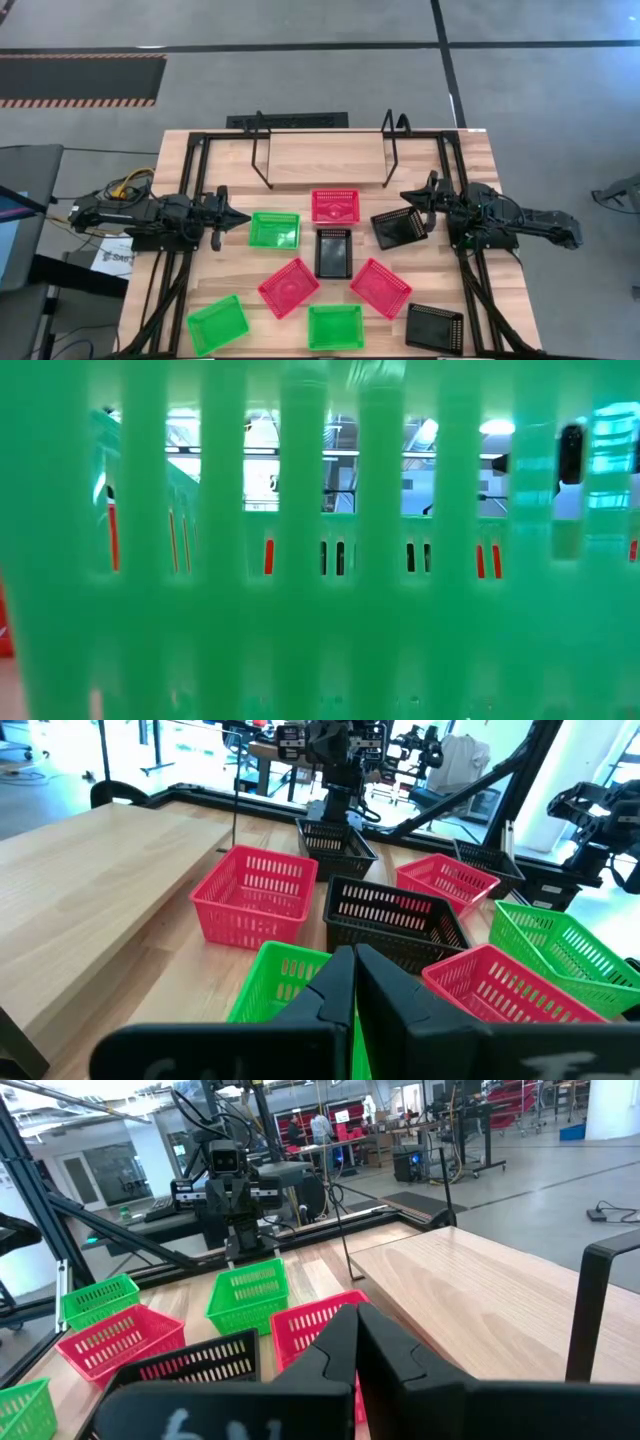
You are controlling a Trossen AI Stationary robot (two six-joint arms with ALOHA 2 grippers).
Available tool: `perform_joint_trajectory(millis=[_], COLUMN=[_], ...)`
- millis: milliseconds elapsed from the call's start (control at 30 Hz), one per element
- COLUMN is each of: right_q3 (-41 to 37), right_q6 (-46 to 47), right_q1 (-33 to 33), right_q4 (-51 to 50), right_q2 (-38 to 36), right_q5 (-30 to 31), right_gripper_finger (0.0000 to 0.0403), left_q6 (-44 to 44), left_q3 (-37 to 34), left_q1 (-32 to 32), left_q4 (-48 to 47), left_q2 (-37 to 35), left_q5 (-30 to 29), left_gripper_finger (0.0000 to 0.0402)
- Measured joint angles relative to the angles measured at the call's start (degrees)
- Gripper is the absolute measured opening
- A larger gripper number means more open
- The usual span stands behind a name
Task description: Stack baskets on shelf by color
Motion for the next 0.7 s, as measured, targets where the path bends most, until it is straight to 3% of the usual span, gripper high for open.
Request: perform_joint_trajectory(millis=[367,533,700], right_q3=[0.0,0.0,0.0], right_q6=[0.0,0.0,0.0], right_q1=[0.0,0.0,0.0], right_q4=[0.0,0.0,0.0], right_q2=[0.0,0.0,0.0], right_q5=[0.0,0.0,0.0], right_gripper_finger=[0.0027,0.0029,0.0027], left_q6=[0.0,0.0,-8.8], left_q3=[0.0,0.0,-0.3], left_q1=[0.0,0.0,0.0], left_q4=[0.0,0.5,4.0], left_q2=[0.0,0.0,0.0], left_q5=[-0.1,-3.7,-8.3], left_gripper_finger=[0.0,0.0,0.0])
